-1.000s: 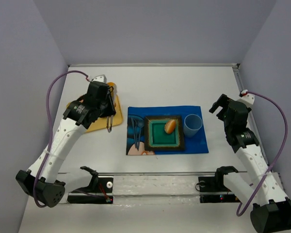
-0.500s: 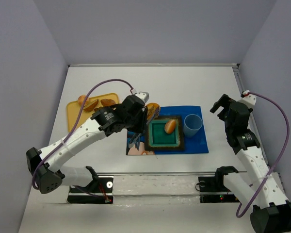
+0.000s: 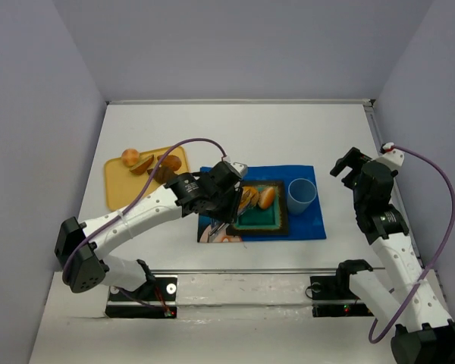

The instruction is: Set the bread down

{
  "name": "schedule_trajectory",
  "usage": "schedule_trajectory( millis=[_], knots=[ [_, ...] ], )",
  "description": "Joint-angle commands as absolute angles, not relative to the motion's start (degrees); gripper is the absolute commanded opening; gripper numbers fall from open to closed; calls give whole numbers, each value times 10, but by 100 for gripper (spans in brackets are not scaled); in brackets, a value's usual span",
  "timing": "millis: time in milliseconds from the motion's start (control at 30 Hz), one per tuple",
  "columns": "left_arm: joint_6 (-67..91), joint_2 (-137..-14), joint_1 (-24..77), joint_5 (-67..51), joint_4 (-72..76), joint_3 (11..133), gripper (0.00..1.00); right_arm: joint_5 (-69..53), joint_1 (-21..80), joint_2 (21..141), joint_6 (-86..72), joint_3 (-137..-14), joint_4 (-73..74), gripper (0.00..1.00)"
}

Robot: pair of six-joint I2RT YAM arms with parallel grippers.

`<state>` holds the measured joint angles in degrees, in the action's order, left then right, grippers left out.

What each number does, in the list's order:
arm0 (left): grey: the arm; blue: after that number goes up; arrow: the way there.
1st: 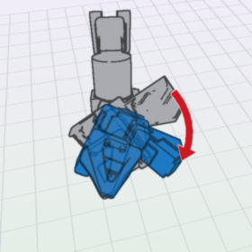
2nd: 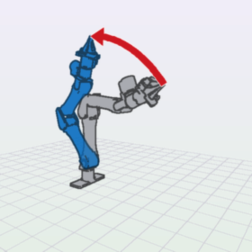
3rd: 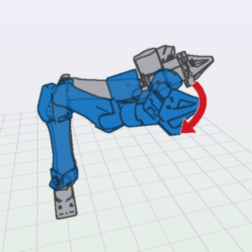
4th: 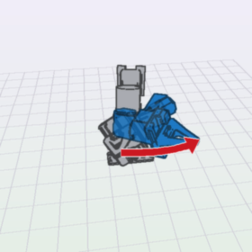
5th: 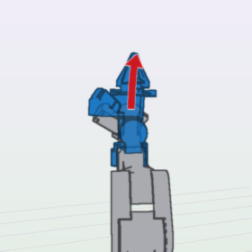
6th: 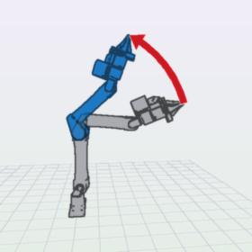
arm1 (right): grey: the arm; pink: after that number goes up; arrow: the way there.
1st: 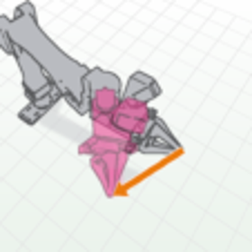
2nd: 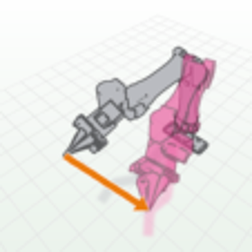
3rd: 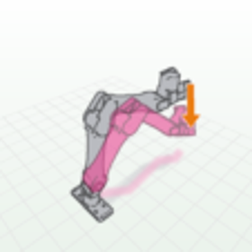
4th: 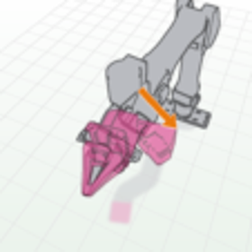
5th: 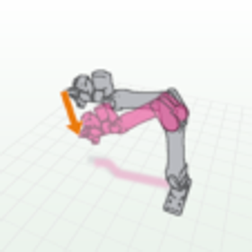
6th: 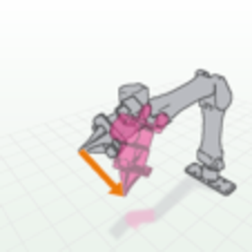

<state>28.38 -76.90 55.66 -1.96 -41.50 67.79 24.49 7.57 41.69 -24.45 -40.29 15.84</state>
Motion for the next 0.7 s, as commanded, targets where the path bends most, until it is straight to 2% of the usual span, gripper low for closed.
schedule_trajectory(
  millis=[0,100,233,667],
  knots=[
    [274,-767,562,-34,-410,688,45,261,75,413,-244,-398,134,97],
    [273,-765,562,-34,-411,691,53,263,75,417,-244,-399,133,97],
    [272,-762,562,-32,-410,687,58,263,75,419,-244,-400,134,97],
    [281,-723,562,-25,-409,707,59,250,75,425,-243,-402,134,97]
  ],
)
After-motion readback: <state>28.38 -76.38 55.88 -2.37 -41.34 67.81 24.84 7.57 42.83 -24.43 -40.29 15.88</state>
